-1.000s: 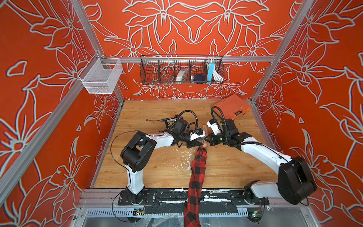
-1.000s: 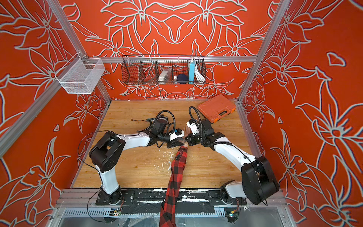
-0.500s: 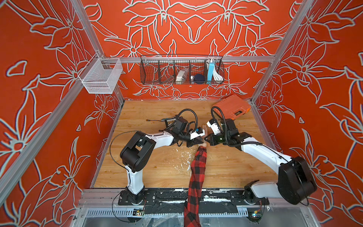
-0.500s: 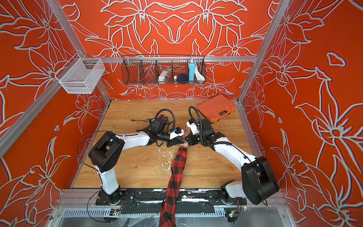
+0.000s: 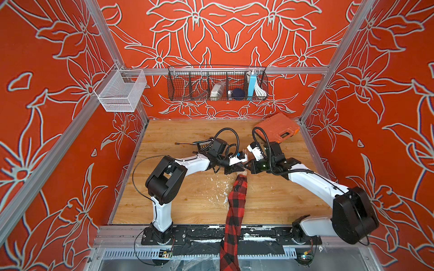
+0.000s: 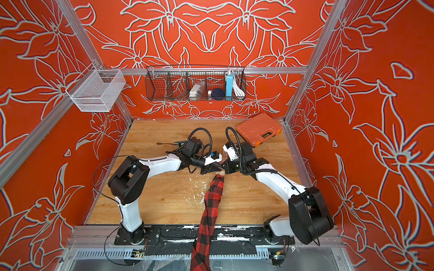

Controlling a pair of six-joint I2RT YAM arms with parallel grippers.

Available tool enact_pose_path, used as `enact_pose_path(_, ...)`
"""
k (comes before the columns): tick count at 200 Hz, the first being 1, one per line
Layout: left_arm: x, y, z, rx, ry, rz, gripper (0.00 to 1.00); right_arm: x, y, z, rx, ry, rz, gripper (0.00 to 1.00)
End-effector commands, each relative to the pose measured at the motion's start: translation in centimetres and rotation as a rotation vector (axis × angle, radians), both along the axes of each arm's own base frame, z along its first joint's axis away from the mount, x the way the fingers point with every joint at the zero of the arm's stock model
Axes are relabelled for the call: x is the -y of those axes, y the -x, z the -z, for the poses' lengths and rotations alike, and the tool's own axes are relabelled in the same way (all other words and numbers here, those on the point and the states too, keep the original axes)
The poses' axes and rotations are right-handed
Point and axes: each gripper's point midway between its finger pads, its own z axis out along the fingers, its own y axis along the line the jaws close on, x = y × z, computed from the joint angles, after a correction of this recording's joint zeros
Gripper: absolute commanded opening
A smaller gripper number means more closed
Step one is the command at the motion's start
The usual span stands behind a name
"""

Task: Take off the watch
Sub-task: Untie the watch from the hand.

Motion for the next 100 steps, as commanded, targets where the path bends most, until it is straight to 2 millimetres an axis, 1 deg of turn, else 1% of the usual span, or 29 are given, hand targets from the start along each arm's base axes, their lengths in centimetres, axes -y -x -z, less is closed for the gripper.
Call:
enact_pose_path(1, 0.5, 0.8, 1.1, -0.032, -0.022, 0.037, 0.27, -1.0, -1.7, -4.2, 0.119, -0.091, -0.007, 0.00)
enact_pose_path(28, 0.8, 0.6, 1.5, -0.014, -0.040, 0.012, 0.27, -1.1, -1.7, -4.3, 0.119, -0.095, -0.005, 0.00)
enact_pose_path(55, 1.0, 0.4, 2.0, -0.003, -0.060, -0.005, 0.24, -0.9, -1.7, -4.6, 0.122, -0.098, 0.010, 0.00)
enact_pose_path(100, 0.8, 0.5, 2.8, -0.014, -0.099, -0.009, 0.21, -0.2, -1.8, -6.1, 0.170, -0.107, 0.054, 0.00)
